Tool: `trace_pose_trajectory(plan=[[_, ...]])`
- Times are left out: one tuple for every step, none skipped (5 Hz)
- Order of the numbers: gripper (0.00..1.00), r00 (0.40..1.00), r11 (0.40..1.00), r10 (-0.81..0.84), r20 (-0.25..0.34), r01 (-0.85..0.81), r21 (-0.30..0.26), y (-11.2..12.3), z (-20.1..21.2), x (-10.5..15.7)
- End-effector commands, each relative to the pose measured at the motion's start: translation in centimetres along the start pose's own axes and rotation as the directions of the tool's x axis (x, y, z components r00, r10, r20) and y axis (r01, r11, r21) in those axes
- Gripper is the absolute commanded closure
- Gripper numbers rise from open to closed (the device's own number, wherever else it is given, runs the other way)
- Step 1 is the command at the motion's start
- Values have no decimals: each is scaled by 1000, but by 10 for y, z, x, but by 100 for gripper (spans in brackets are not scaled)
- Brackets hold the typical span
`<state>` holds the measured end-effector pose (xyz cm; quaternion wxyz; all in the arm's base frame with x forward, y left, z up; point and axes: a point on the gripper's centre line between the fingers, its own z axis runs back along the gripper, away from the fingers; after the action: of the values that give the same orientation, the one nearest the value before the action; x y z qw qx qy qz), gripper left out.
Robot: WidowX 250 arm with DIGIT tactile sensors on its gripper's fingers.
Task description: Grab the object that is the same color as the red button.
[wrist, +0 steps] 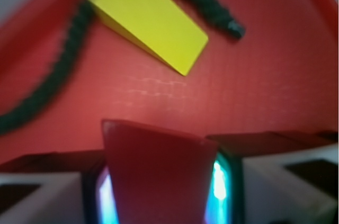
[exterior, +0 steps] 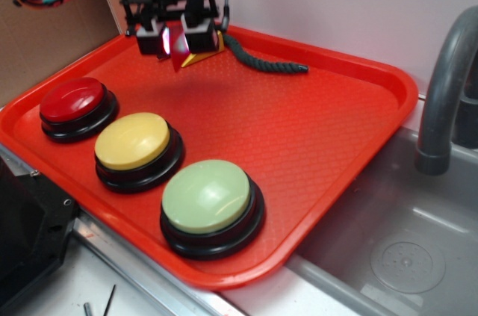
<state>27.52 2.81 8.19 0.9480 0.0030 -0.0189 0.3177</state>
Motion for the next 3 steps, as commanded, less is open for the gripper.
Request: trace_pose_trajectory(plan=[[100, 988, 986, -154, 28, 156, -53, -23, 95, -21], [100, 976, 970, -210, 48, 215, -115, -21, 133, -43], [100, 972, 958, -213, 104, 229, -175, -16, 154, -60]])
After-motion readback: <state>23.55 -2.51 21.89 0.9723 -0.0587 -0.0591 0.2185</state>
